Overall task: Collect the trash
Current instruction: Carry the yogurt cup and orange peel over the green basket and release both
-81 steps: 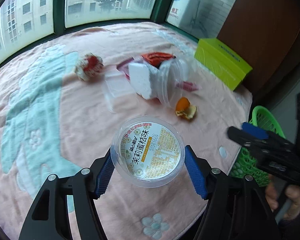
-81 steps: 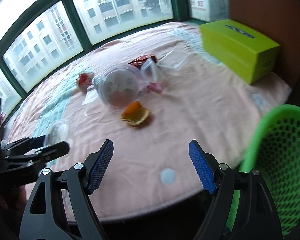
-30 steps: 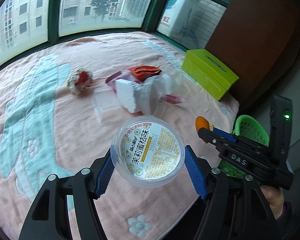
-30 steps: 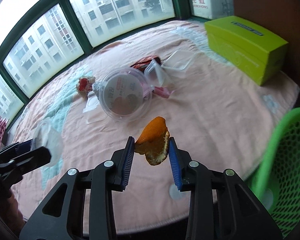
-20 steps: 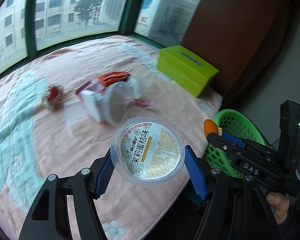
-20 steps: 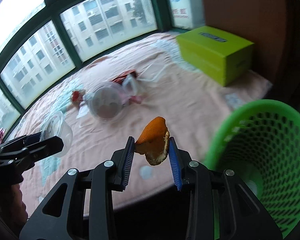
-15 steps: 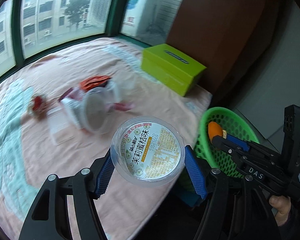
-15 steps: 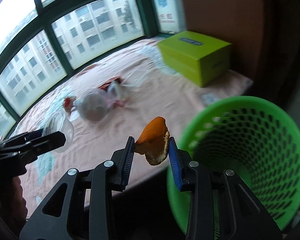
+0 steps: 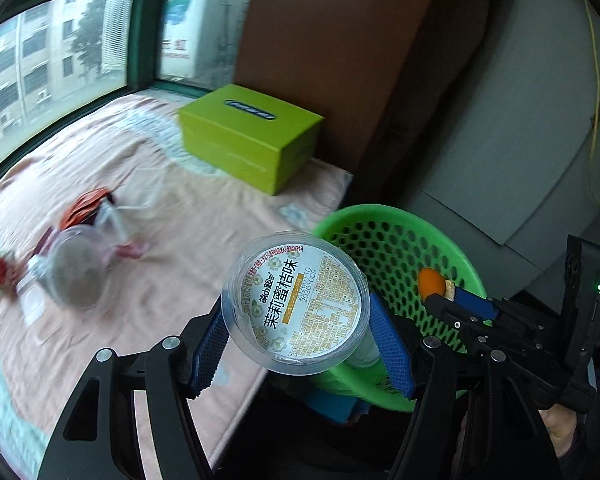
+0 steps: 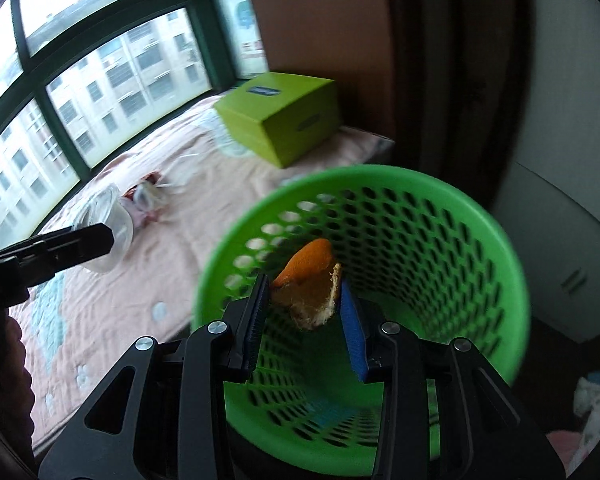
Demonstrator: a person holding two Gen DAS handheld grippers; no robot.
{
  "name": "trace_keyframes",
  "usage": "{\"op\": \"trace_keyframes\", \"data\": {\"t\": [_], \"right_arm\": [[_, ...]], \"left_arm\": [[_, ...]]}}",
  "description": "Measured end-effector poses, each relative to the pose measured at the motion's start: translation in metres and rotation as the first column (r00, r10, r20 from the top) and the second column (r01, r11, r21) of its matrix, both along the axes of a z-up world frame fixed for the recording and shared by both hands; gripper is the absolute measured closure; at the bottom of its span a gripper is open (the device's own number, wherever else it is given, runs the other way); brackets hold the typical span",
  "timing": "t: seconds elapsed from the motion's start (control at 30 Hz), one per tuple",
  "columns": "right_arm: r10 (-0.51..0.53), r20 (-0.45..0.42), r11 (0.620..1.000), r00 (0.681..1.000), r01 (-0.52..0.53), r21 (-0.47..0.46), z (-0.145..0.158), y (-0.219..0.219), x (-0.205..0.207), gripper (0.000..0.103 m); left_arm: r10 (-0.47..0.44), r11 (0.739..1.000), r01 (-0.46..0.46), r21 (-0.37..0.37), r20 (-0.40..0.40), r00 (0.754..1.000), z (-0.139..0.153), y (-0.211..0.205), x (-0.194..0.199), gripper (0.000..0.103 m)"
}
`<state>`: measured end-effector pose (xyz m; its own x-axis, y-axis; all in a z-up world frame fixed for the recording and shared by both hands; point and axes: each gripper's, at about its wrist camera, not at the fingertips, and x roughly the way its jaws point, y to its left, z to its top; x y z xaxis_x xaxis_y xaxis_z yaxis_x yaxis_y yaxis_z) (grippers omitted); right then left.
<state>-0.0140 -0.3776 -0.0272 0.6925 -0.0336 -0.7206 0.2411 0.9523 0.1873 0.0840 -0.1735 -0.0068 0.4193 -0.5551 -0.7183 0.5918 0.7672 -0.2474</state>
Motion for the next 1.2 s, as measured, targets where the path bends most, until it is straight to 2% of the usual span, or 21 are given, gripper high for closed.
{"op": "trace_keyframes", "data": {"t": [0.13, 0.23, 0.77, 0.87, 0.93, 0.97, 1.0, 1.2], "right_arm": [[-0.036, -0.003, 0.999, 0.999, 0.036, 0.009, -0.003, -0.014, -0.012, 0.064], [-0.059, 0.006, 0.998, 0.998, 0.058, 0.021, -0.003, -0.022, -0.019, 0.056], [-0.129, 0.057, 0.992, 0.990, 0.128, 0.023, 0.007, -0.041, -0.043, 0.045], [-0.134, 0.059, 0.991, 0.989, 0.133, 0.025, 0.007, -0.042, -0.044, 0.045], [-0.136, 0.059, 0.991, 0.989, 0.134, 0.027, 0.007, -0.042, -0.044, 0.045], [-0.135, 0.059, 0.991, 0.989, 0.134, 0.027, 0.007, -0.041, -0.045, 0.044], [-0.135, 0.060, 0.991, 0.989, 0.134, 0.027, 0.007, -0.041, -0.045, 0.044], [-0.116, 0.067, 0.993, 0.991, 0.114, 0.033, 0.010, -0.034, -0.039, 0.043]], "left_arm": [[-0.046, 0.999, 0.046, 0.011, 0.002, 0.999, 0.000, -0.023, -0.004, 0.038], [-0.077, 0.997, 0.077, 0.021, 0.002, 0.997, -0.002, -0.038, -0.008, 0.038], [-0.169, 0.983, 0.171, 0.066, -0.034, 0.985, -0.021, -0.085, -0.019, 0.038], [-0.178, 0.981, 0.180, 0.068, -0.041, 0.983, -0.023, -0.090, -0.020, 0.035], [-0.183, 0.981, 0.186, 0.058, -0.041, 0.982, -0.023, -0.091, -0.022, 0.028], [-0.183, 0.981, 0.185, 0.053, -0.038, 0.982, -0.023, -0.091, -0.023, 0.021], [-0.183, 0.982, 0.184, 0.050, -0.033, 0.983, -0.022, -0.091, -0.023, 0.019], [-0.157, 0.987, 0.157, 0.040, -0.018, 0.987, -0.017, -0.080, -0.021, 0.019]]}}
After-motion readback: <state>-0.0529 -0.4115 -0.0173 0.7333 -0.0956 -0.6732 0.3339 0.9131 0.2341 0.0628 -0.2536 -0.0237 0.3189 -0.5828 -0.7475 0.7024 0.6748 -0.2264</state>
